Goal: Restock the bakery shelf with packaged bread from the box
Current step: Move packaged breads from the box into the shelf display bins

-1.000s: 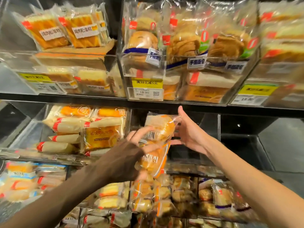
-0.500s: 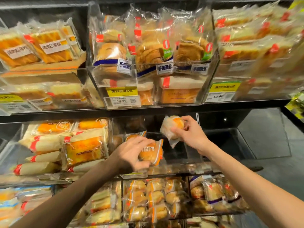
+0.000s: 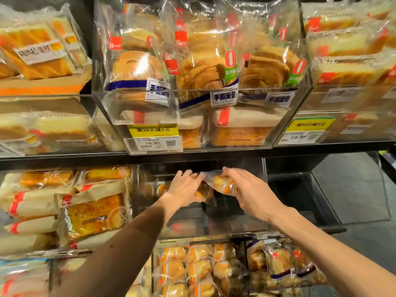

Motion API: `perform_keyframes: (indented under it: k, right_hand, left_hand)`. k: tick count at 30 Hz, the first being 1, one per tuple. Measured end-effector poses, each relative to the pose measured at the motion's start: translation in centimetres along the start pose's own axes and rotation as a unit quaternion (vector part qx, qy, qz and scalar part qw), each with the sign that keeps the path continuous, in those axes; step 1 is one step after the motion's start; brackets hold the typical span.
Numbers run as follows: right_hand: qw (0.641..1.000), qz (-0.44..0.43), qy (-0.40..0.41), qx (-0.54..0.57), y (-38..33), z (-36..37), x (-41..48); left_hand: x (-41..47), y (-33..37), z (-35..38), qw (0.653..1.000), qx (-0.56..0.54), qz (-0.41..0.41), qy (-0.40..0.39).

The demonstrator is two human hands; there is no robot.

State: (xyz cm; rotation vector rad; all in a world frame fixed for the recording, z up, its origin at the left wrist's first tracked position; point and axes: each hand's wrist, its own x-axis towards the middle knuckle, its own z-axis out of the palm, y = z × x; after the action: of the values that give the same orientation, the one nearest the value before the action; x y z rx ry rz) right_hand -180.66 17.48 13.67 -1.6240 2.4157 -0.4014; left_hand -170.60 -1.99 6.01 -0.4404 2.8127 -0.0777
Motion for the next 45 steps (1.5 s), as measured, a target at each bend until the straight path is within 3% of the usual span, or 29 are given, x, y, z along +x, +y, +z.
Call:
perform_keyframes:
  k: [7,9,10,11,12,13,14,15,16,19,22,25,28,30,34,36,40,45]
  right_hand:
    - [0.998,-0.036,-0.012,0.039,0.3,0.6,0.1]
    - [0.997,-0.034,-0.016,0.07,0.2,0.4,0.0]
    - [0.996,-0.031,-0.023,0.086,0.1,0.2,-0.1]
    - [0.994,-0.036,-0.03,0.096,0.0,0.1,-0.2]
    - [0.993,-0.048,-0.034,0.102,0.0,0.2,-0.3]
    - [0.992,-0.065,-0.035,0.103,0.0,0.4,-0.4]
    - [0.991,-0.081,-0.037,0.1,0.0,0.8,-0.5]
    - [0.99,-0.092,-0.04,0.096,0.1,1.1,-0.6]
    - [0.99,-0.097,-0.043,0.094,0.1,1.5,-0.7]
    - [0.988,-0.126,-0.021,0.09,0.1,2.1,-0.8]
    - [0.991,-0.134,-0.027,0.003,0.4,2.2,-0.9]
    - [0.988,-0.056,-0.105,-0.095,-0.2,1.7,-0.7]
    - [0.986,0.031,-0.078,-0.143,-1.3,2.2,0.3]
    - [0.978,0.072,-0.064,-0.183,-1.4,2.9,1.6]
    - [0.97,0.125,-0.1,-0.181,-0.7,4.1,3.5]
    - [0.968,0.131,-0.104,-0.185,-0.5,5.0,4.2]
    - [0.964,0.157,-0.125,-0.172,0.0,6.6,5.1]
    - [0.967,0.19,-0.128,-0.111,0.8,7.7,5.8]
  left_hand:
    - [0.2,-0.5,1.1,0.999,0.041,0.016,-0.029]
    - [-0.2,-0.7,0.5,0.998,-0.047,0.004,-0.035]
    - [-0.5,-0.7,-0.2,0.987,-0.158,-0.034,-0.02]
    - [-0.8,-0.8,-1.2,0.945,-0.312,-0.101,-0.004]
    - [-1.1,-0.7,-2.3,0.859,-0.481,-0.175,-0.008]
    - [-1.4,-0.8,-3.1,0.746,-0.625,-0.227,-0.042]
    - [-1.9,-0.9,-3.9,0.654,-0.711,-0.24,-0.099]
    - [-2.5,-1.1,-4.5,0.607,-0.748,-0.221,-0.152]
    - [-3.1,-1.2,-5.0,0.599,-0.754,-0.194,-0.187]
    - [-4.3,-1.3,-4.4,0.632,-0.741,-0.124,-0.191]
    - [-3.9,-1.2,-2.9,0.602,-0.772,-0.159,-0.128]
    - [-2.8,-0.3,-2.1,0.633,-0.744,-0.211,-0.04]
    - [-1.0,1.7,-1.5,0.635,-0.739,-0.224,0.003]
    - [0.6,3.3,-1.2,0.67,-0.707,-0.226,0.022]
    - [2.6,4.9,-0.1,0.811,-0.545,-0.211,0.028]
    - [3.0,5.0,0.8,0.847,-0.492,-0.203,0.006]
    - [3.2,5.3,1.3,0.894,-0.403,-0.184,0.063]
    - [3.6,5.2,1.3,0.904,-0.384,-0.177,0.061]
